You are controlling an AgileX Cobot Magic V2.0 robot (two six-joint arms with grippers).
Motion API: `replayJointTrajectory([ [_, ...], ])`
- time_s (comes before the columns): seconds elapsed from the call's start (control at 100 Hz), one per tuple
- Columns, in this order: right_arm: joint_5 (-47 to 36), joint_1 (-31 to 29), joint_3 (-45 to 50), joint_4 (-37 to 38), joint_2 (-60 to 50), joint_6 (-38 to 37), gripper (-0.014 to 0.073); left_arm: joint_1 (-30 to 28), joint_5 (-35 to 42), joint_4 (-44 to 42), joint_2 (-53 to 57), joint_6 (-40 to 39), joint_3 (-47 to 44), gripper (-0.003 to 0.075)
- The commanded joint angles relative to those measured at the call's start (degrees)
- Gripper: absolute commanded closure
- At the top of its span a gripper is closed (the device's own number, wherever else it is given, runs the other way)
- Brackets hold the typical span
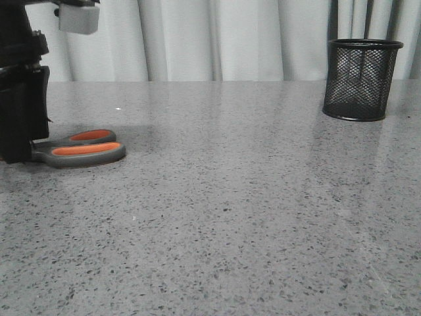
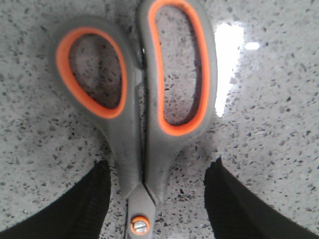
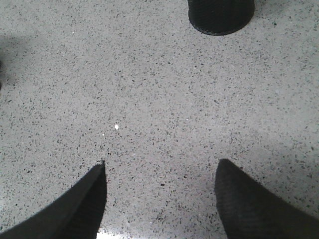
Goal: Put scissors into bucket
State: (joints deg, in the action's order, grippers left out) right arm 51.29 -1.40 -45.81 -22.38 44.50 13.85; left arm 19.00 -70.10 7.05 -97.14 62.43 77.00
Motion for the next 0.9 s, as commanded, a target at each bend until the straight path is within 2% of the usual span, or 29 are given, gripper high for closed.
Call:
replayJointTrajectory([
  [0.0,-2.51,0.21,-2.09,-0.71,0.13,0.66,0.0171,0.53,-0.33,0.2,1.05,1.09,1.67,0.0328],
  [0.49,-2.51,0.21,-2.09,-0.71,0.13,0.66,0.0171,0.53,2.49,0.2,-1.01,1.33,1.67,0.0341],
  [0.54,-2.51,0.21,-2.09,-0.71,0.13,0.66,0.0171,0.53,2.14,0.2,-1.16,1.33,1.67,0.0377],
  [0.61,-2.51,0.21,-2.09,-0.71,0.13,0.66,0.0171,0.53,2.17,0.2,-1.16,1.33,1.67,0.0477],
  [0.74,-2.51,0.21,-2.09,-0.71,0.13,0.66,0.0171,0.53,0.72,0.2,-1.16,1.33,1.67,0.0741],
  [0.89,-2.51,0.21,-2.09,-0.71,0.13,0.66,0.0171,0.53,-2.36,0.48,-0.9,1.33,2.95,0.0741],
])
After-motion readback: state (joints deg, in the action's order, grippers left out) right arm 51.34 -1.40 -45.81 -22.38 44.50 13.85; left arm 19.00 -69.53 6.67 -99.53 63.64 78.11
